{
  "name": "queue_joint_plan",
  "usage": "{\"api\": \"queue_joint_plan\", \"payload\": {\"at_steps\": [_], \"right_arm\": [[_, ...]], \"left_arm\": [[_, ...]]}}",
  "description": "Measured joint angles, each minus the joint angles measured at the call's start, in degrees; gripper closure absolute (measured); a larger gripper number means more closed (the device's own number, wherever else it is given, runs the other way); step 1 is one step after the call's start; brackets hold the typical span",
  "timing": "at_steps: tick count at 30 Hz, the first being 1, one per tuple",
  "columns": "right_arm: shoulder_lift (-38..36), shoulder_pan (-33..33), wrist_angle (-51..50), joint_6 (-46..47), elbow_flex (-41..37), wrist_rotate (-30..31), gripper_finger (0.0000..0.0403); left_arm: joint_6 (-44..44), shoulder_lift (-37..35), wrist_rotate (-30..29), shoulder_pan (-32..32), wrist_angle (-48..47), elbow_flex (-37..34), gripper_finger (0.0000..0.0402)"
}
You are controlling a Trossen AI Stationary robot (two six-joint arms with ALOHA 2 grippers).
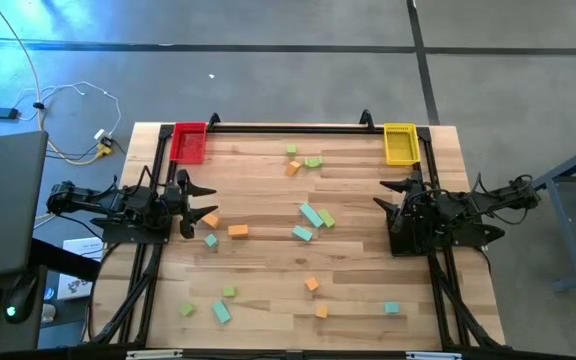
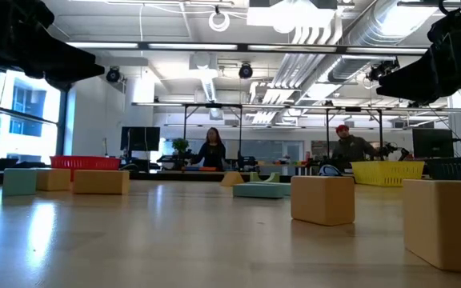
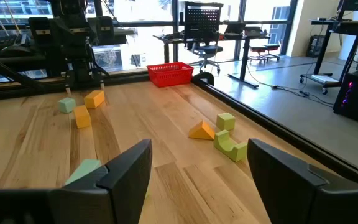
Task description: Sort & place blocks by color
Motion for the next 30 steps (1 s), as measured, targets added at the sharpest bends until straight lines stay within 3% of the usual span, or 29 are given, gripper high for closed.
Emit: {"api": "queue_joint_plan", "payload": {"at_steps": [14, 30], "right_arm": [[0.0, 0.0, 0.0, 0.0, 0.0, 0.0, 0.0152], [0.0, 0.0, 3.5, 0.0, 0.0, 0.8, 0.0152]], "left_arm": [[-0.7, 0.0, 0.0, 0.0, 0.0, 0.0, 0.0197], [-19.3, 0.0, 0.0, 0.0, 0.2, 0.0, 0.0197]]}}
